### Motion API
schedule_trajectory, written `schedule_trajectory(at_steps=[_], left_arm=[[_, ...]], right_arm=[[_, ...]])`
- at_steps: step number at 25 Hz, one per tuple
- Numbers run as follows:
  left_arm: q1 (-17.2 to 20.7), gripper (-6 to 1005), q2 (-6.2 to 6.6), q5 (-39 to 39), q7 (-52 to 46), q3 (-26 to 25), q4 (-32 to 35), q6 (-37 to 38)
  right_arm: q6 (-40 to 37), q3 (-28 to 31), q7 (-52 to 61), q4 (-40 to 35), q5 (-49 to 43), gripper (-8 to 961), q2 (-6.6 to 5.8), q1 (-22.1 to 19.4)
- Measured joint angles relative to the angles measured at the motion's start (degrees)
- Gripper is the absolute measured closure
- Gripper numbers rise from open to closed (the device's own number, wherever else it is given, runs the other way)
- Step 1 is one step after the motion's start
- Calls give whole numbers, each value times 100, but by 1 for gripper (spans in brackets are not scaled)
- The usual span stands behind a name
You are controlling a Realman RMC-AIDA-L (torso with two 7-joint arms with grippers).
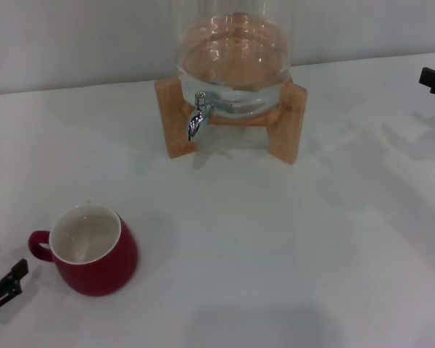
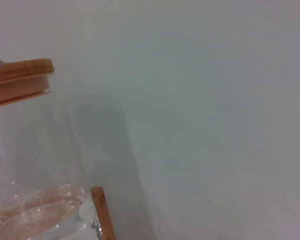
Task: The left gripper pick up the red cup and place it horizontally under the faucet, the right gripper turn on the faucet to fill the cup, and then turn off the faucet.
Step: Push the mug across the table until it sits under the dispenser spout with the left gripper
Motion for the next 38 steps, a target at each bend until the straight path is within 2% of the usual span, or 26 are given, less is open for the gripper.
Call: schedule_trajectory(at_steps=[7,38], left_arm=[[-8,125,3,-144,20,207,28,133],[-68,124,6,-163,21,277,7,126]], right_arm=[[-21,10,0,0,-1,158,-4,10],[-7,53,0,65,3,158,0,28]])
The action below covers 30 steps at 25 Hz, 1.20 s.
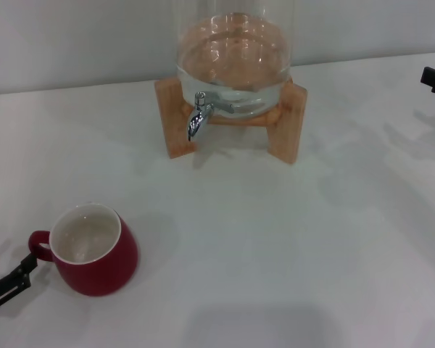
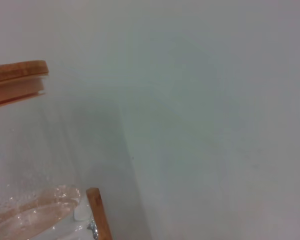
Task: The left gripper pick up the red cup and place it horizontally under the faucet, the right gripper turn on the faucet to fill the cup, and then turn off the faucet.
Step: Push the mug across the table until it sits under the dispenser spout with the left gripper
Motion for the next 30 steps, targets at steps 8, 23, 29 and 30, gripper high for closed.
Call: schedule_trajectory(at_steps=[8,23,29,30], left_arm=[[-5,124,8,0,0,17,0,61],[-27,125,0,0,0,33,0,172],[-53,125,10,0,-30,211,0,320],[-63,125,12,0,-33,232,0,341]], right_arm=[[-11,8,-15,5,5,158,-5,50],[-14,8,-31,4,4,158,-9,73],[-14,16,-35,4,5,158,-9,70],[-14,17,-36,4,5,158,-9,70]])
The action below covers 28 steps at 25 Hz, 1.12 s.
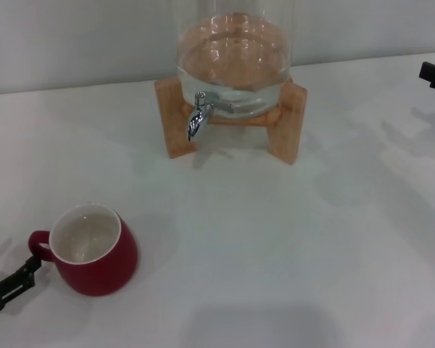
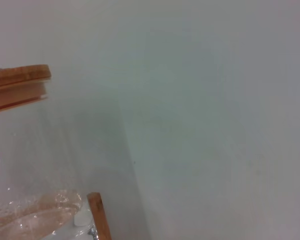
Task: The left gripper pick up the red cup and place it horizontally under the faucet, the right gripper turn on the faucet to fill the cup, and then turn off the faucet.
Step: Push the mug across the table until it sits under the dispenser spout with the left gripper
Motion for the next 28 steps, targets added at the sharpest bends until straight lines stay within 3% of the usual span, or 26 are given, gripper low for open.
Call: schedule_trajectory(at_steps=[28], left_arm=[[-160,124,10,0,-29,66,0,151]], right_arm=[[53,80,-26,71,1,158,0,-43]])
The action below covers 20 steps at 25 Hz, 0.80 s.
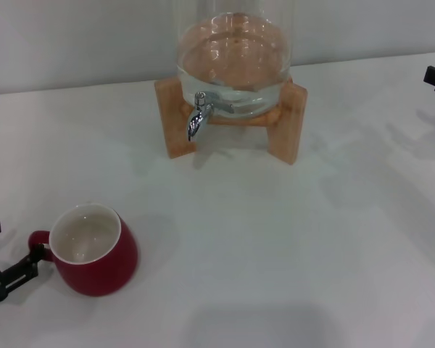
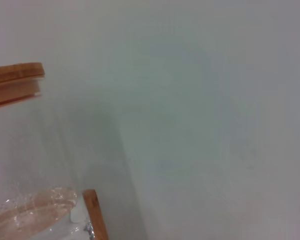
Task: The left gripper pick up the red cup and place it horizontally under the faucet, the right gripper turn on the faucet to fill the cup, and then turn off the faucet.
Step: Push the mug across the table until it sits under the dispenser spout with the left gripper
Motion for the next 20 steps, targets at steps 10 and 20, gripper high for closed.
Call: schedule_trajectory(at_steps=[10,20], left_arm=[[-143,125,9,0,9,0,-71,106],[-235,124,13,-37,5,-2,-97,107]], right_arm=[[9,4,0,0,-1,158,0,14],[-13,64,0,0,-1,158,0,17]])
